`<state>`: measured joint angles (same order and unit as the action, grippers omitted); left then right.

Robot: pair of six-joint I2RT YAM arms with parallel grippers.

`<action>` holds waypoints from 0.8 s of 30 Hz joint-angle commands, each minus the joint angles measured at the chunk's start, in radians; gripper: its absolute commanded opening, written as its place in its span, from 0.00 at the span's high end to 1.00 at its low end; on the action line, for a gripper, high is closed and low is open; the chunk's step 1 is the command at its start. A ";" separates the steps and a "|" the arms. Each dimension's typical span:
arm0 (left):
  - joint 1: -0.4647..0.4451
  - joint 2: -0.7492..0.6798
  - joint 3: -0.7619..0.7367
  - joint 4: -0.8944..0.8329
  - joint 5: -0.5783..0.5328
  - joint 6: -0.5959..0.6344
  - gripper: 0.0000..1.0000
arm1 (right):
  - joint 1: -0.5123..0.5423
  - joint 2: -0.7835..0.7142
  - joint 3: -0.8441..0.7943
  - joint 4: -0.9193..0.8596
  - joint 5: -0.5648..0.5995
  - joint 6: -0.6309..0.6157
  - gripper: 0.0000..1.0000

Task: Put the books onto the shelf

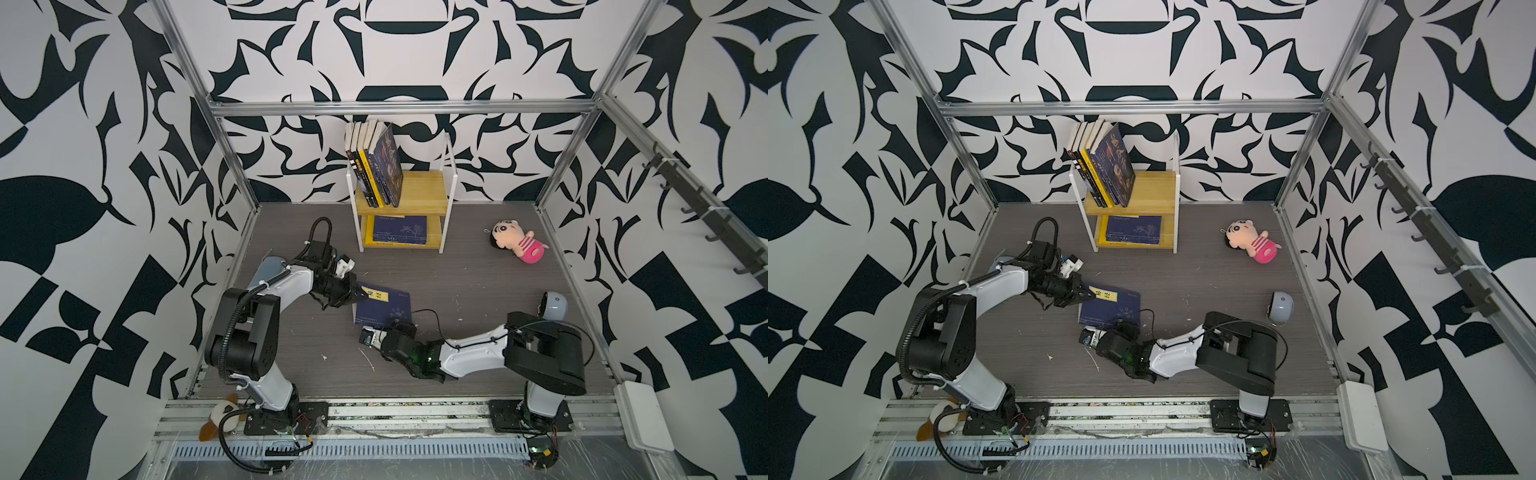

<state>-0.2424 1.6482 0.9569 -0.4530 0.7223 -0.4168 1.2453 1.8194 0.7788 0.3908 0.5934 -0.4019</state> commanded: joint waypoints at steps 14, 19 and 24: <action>0.161 -0.345 0.022 -0.079 -0.166 0.149 0.24 | -0.104 -0.113 0.078 0.006 0.159 -0.353 1.00; 0.214 -0.547 -0.054 -0.061 -0.227 0.260 0.16 | -0.200 -0.195 0.131 -0.006 0.179 -0.482 1.00; 0.255 -0.669 -0.142 -0.046 -0.228 0.359 0.04 | -0.314 -0.199 0.196 0.086 0.164 -0.586 1.00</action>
<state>-0.0063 0.9997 0.8593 -0.4881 0.5114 -0.1421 0.9752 1.6485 0.9138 0.3763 0.7341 -0.9001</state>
